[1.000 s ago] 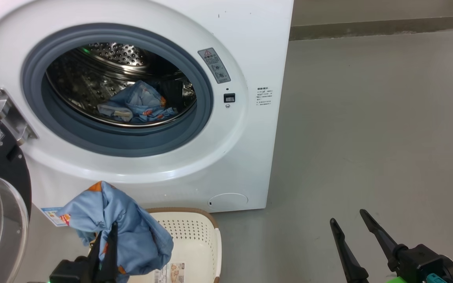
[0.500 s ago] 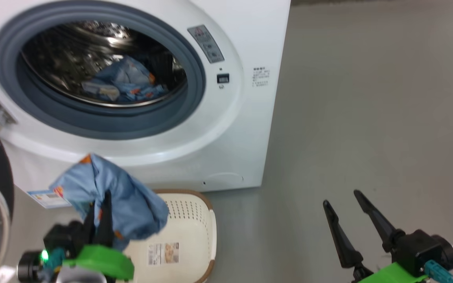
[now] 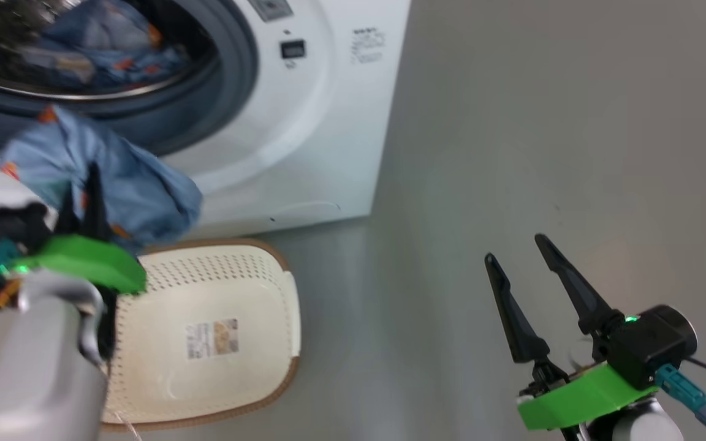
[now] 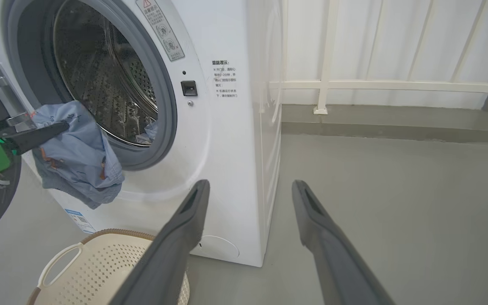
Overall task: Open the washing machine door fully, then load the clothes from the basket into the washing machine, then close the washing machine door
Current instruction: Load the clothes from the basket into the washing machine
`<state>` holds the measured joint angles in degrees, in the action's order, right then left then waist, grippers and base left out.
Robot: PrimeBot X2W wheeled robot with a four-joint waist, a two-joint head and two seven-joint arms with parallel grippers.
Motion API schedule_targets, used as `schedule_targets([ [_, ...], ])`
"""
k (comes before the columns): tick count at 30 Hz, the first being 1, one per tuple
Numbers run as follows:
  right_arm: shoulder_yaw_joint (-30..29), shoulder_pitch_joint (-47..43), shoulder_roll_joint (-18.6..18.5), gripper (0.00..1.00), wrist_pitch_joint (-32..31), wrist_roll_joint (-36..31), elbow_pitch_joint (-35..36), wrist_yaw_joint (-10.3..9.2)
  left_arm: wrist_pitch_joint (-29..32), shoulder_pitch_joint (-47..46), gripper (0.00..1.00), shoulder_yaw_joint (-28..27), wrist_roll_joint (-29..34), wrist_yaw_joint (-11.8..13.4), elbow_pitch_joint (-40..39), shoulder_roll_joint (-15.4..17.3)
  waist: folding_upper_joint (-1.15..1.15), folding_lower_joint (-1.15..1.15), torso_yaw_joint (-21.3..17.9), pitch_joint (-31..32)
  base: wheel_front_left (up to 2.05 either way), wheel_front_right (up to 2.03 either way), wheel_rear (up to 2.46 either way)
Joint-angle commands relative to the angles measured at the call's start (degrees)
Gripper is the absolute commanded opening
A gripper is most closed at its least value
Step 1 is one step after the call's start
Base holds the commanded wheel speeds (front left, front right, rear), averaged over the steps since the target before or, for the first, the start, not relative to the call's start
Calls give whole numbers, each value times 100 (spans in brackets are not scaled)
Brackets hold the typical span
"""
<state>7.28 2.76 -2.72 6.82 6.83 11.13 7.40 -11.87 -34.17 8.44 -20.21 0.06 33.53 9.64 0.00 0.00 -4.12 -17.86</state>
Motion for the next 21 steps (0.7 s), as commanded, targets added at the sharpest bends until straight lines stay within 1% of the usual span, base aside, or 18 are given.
schedule_targets([
  [1, 193, 222, -16, 100, 109, 59, 86, 9, 64, -482, 0, -229, -64, -85, 98, 307, 0, 0, -575, -670, 0, 0, 0],
  [6, 323, 494, -16, 100, 346, 242, -106, 9, 506, -1450, 0, -382, -275, -323, 789, 663, 0, 0, -923, -1137, 0, 0, 0],
  [9, 425, 657, -16, 100, 482, 362, -254, 9, 843, -1977, 0, -378, -276, -376, 1062, 906, 0, 0, -1106, -1365, 0, 0, 0],
  [10, 425, 657, -16, 100, 482, 362, -254, 9, 843, -1977, 0, -378, -276, -376, 1062, 906, 0, 0, -1106, -1365, 0, 0, 0],
  [16, 614, 928, -16, 100, 684, 574, -536, 9, 1490, -2959, 0, -244, -128, -467, 1327, 1442, 0, 0, -1404, -1731, 0, 0, 0],
  [21, 761, 1106, -16, 100, 773, 702, -695, 9, 1792, -3613, 0, -121, 35, -497, 1356, 1795, 0, 0, -1587, -1948, 0, 0, 0],
])
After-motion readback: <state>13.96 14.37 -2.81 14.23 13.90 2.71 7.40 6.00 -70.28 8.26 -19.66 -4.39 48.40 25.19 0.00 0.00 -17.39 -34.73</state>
